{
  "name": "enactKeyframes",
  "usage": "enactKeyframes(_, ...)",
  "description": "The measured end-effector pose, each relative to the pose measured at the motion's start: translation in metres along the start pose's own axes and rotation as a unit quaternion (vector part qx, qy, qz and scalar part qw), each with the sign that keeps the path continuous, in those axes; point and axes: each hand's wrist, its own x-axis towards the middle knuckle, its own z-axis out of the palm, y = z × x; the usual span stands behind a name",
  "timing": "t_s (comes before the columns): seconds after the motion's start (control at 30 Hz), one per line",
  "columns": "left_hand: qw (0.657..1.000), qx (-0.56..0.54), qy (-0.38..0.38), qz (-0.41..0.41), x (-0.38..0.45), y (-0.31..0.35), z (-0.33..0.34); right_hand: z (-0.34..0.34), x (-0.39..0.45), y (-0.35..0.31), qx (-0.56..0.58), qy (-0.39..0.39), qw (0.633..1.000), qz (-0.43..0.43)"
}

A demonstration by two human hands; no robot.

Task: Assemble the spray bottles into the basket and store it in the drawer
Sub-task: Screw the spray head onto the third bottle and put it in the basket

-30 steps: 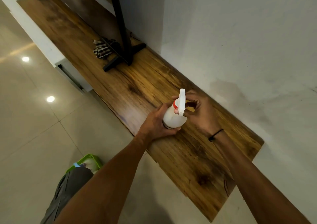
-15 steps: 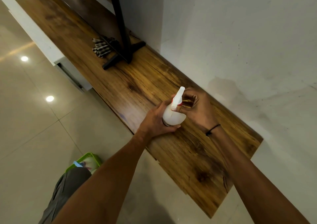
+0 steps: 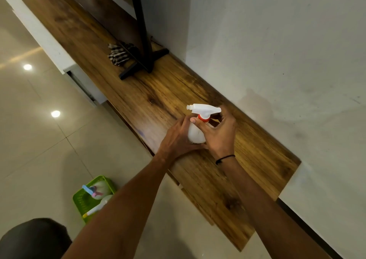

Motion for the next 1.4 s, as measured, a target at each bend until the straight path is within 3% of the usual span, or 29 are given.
enactKeyframes(0.3,0.998,-0.050,-0.031,0.027,-0.012,-0.003,-0.005,0.009,-0.011,0.003,0.028,0.044,0.999,0.009)
enactKeyframes(0.6,0.988,-0.089,0.031,-0.125,-0.038,0.013,-0.007,0.021,-0.028,-0.009,0.045,0.064,0.997,0.020)
enactKeyframes(0.83,0.979,-0.165,-0.077,-0.091,-0.026,0.005,-0.030,0.017,-0.032,-0.010,0.006,0.025,0.999,0.024)
enactKeyframes(1.03,0.980,-0.097,0.024,-0.170,-0.042,0.027,-0.009,0.019,-0.040,-0.012,0.002,0.046,0.998,0.031)
enactKeyframes(1.1,0.981,-0.107,0.030,-0.159,-0.048,0.025,-0.004,0.020,-0.044,-0.015,0.005,0.053,0.998,0.039)
enactKeyframes(1.27,0.972,-0.179,-0.108,-0.102,-0.041,0.004,-0.029,0.016,-0.046,-0.018,-0.008,0.046,0.999,0.021)
enactKeyframes(1.33,0.973,-0.183,-0.101,-0.102,-0.038,0.007,-0.031,0.015,-0.048,-0.018,-0.020,0.045,0.999,0.015)
enactKeyframes(1.4,0.980,-0.155,-0.046,-0.115,-0.043,0.018,-0.024,0.017,-0.050,-0.019,-0.016,0.047,0.999,0.019)
